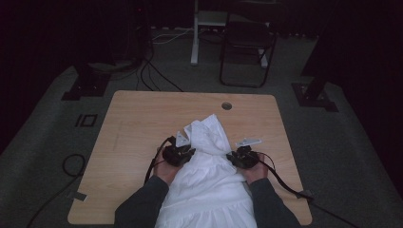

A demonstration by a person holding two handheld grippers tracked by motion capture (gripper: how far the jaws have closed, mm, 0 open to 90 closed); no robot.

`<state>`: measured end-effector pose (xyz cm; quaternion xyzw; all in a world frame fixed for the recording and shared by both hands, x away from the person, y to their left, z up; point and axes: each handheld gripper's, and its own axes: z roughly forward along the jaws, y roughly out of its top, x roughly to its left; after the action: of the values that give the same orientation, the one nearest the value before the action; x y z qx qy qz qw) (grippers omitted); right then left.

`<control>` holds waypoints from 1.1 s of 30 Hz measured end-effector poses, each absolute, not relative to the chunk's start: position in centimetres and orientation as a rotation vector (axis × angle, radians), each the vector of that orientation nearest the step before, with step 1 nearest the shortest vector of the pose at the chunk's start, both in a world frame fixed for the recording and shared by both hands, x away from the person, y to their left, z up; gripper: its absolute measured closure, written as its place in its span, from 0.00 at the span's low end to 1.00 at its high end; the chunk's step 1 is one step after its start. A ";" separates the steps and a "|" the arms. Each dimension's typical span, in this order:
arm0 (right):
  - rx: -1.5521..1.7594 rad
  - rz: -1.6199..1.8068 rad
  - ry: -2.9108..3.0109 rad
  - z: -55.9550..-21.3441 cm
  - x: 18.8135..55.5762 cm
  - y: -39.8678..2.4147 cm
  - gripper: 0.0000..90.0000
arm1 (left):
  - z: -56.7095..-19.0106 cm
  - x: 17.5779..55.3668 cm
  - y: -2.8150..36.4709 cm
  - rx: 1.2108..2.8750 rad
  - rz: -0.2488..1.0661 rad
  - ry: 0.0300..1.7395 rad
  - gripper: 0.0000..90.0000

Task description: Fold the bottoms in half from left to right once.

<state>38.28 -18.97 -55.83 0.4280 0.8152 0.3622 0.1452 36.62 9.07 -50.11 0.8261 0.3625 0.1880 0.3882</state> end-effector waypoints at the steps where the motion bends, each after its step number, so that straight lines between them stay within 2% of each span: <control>1: 1.216 1.046 2.345 -55.5 38.4 -18.9 0.68 | -49.8 36.9 9.0 2.092 0.476 0.925 0.83; 5: 1.147 1.114 2.323 -54.0 38.8 -18.6 0.48 | -49.1 38.5 8.4 2.067 0.451 0.932 0.81; 12: 0.946 1.121 2.330 -51.6 39.8 -15.7 0.34 | -49.5 39.1 7.7 2.058 0.447 0.919 0.78; 15: 0.876 1.108 2.350 -51.1 40.3 -14.0 0.33 | -49.5 39.2 7.6 2.037 0.449 0.910 0.78; 16: 0.863 1.094 2.348 -51.1 40.5 -13.7 0.34 | -49.6 39.2 7.6 2.039 0.456 0.899 0.78; 17: 0.852 1.057 2.332 -51.0 40.9 -13.4 0.44 | -49.7 39.1 7.5 2.047 0.462 0.895 0.76; 19: 0.847 1.101 2.356 -50.7 41.7 -13.6 0.79 | -50.3 38.9 7.6 2.074 0.494 0.901 0.69; 21: 0.911 1.151 2.336 -50.3 42.6 -14.2 0.94 | -51.5 38.8 8.0 2.100 0.516 0.957 0.60; 24: 0.991 1.200 2.289 -49.8 43.8 -15.3 0.98 | -53.5 39.0 9.3 2.117 0.499 1.069 0.58; 26: 1.039 1.207 2.263 -49.4 44.8 -16.0 0.98 | -54.5 39.0 9.8 2.148 0.453 1.090 0.74; 27: 1.039 1.207 2.263 -49.4 44.8 -16.0 0.98 | -54.5 39.0 9.8 2.148 0.453 1.090 0.89; 28: 1.081 1.208 2.245 -49.2 45.7 -16.5 0.98 | -54.7 38.6 10.1 2.147 0.464 1.092 0.89; 29: 1.123 1.195 2.214 -49.0 46.7 -17.1 0.98 | -54.8 38.4 10.3 2.138 0.469 1.107 0.96; 31: 1.188 1.190 2.172 -48.9 47.7 -17.8 0.98 | -54.8 38.2 10.6 2.113 0.469 1.134 0.97; 33: 1.272 1.179 2.126 -49.2 48.6 -18.2 0.80 | -54.7 38.4 10.9 2.086 0.469 1.164 0.93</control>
<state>48.63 -18.21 -49.22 0.4544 0.7596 0.4213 0.1976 38.39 10.91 -54.73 0.8038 0.4486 0.1806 0.3464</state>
